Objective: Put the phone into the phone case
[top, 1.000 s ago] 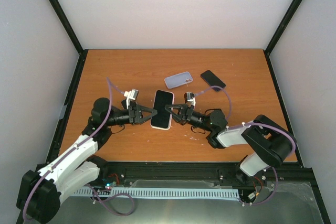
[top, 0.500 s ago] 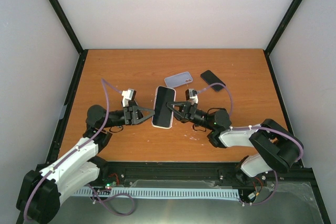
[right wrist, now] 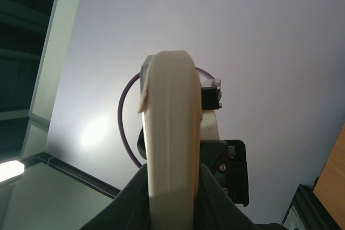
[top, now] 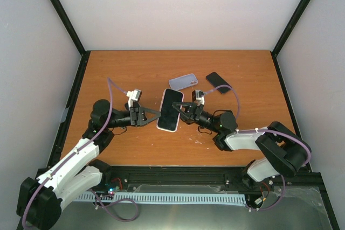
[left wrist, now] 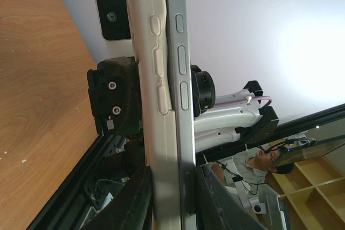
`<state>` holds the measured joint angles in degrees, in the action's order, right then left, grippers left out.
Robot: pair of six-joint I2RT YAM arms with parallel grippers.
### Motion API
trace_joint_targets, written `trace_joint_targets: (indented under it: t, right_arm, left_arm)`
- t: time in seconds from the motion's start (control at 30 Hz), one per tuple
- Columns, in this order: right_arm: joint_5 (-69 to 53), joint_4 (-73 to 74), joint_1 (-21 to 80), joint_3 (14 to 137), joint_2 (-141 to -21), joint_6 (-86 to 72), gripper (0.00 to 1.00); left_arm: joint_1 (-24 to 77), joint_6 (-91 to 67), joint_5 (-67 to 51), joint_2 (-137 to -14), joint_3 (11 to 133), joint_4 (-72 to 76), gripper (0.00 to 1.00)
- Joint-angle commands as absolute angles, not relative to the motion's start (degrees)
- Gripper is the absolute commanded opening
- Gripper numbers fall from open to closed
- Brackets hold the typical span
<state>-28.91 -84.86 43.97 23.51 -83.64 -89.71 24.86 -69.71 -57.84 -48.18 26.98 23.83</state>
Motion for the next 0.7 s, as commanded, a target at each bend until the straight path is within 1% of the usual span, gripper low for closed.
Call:
trace_joint_targets:
  t: [0.0, 0.03, 0.2, 0.27, 0.33, 0.57, 0.67]
  right_arm:
    - [-28.13, -96.07, 43.95, 25.70, -83.14, -90.53, 0.18]
    - [-28.14, -96.07, 43.99, 25.87, -82.70, -90.45, 0.18]
    - [-28.00, -96.06, 43.92, 26.49, -79.35, -90.35, 0.17]
    - [-28.04, -96.02, 43.95, 26.81, -78.24, -90.44, 0.17]
    - [-27.99, -96.04, 43.95, 26.96, -77.57, -90.68, 0.17]
    - [-27.62, -95.86, 44.46, 26.81, -77.13, -90.53, 0.17]
    - [-27.31, -95.46, 44.54, 26.46, -77.32, -90.39, 0.17]
  left_arm:
    - [25.11, -67.93, -57.22, -47.28, 29.35, 24.72, 0.23]
    - [25.13, -68.44, -57.40, -47.03, 29.09, 25.43, 0.27]
    - [25.14, -71.50, -58.56, -45.84, 27.53, 30.44, 0.50]
    - [25.14, -73.13, -59.06, -45.87, 26.85, 33.18, 0.57]
    - [25.09, -74.16, -59.49, -46.10, 26.55, 35.15, 0.59]
    - [26.26, -74.33, -59.46, -47.19, 26.41, 36.52, 0.60]
    - [26.60, -74.62, -59.78, -47.49, 26.66, 37.41, 0.66]
